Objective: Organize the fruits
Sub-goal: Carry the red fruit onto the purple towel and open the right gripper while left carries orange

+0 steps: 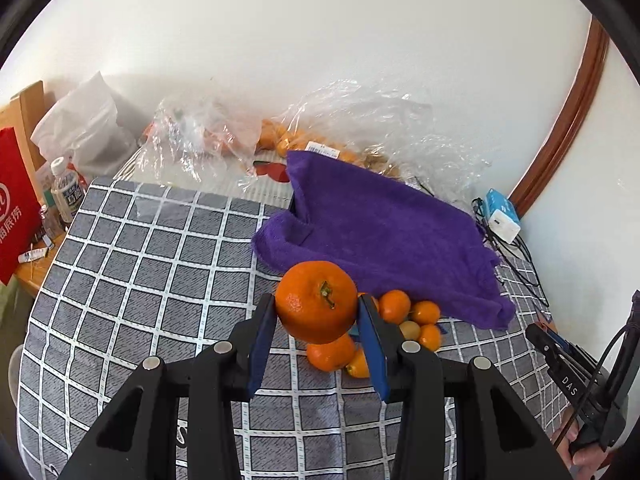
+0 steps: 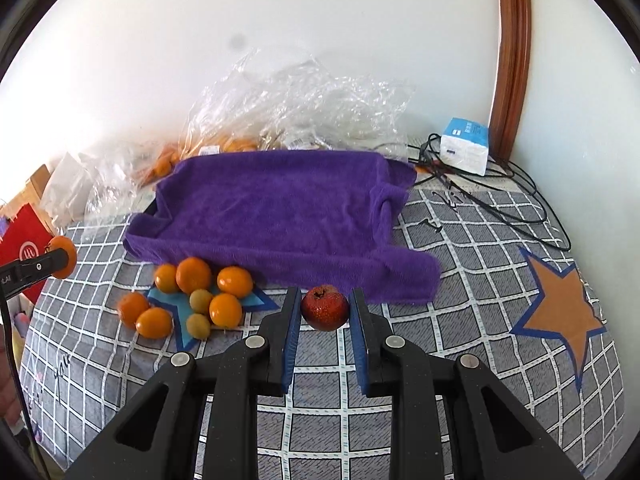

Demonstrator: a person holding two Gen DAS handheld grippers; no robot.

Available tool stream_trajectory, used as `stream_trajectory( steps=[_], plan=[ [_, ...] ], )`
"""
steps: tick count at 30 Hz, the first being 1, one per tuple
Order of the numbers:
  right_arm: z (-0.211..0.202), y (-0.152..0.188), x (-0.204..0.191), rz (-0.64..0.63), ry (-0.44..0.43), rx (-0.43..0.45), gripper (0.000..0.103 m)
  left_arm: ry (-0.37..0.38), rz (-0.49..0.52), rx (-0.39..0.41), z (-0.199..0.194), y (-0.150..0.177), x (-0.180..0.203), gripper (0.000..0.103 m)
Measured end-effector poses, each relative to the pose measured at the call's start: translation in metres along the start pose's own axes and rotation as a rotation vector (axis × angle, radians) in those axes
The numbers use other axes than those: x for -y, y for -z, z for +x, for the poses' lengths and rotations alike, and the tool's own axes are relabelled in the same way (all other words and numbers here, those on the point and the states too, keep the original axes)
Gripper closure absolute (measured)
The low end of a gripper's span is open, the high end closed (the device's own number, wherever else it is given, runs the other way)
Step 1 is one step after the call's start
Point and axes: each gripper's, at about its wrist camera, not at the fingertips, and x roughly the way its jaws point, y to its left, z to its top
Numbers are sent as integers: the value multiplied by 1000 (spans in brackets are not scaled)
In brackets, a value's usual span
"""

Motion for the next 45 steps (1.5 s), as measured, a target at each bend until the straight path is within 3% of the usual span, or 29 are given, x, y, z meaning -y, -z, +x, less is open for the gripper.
stream_trajectory(
  steps=[12,22,33,45],
  plan=[
    [-6,-13,5,16,-3,20,79,27,35,-4,3,-9,23,64],
    [-2,-38,6,22,-10,46,79,38,65,-8,19,-35,39,64],
    [29,-69,9,29,-27,54,79,21,103,-3,48,-72,48,64],
    [70,-88,19,42,-15,55,79,27,119,-44,95,-89,51,64]
  ],
)
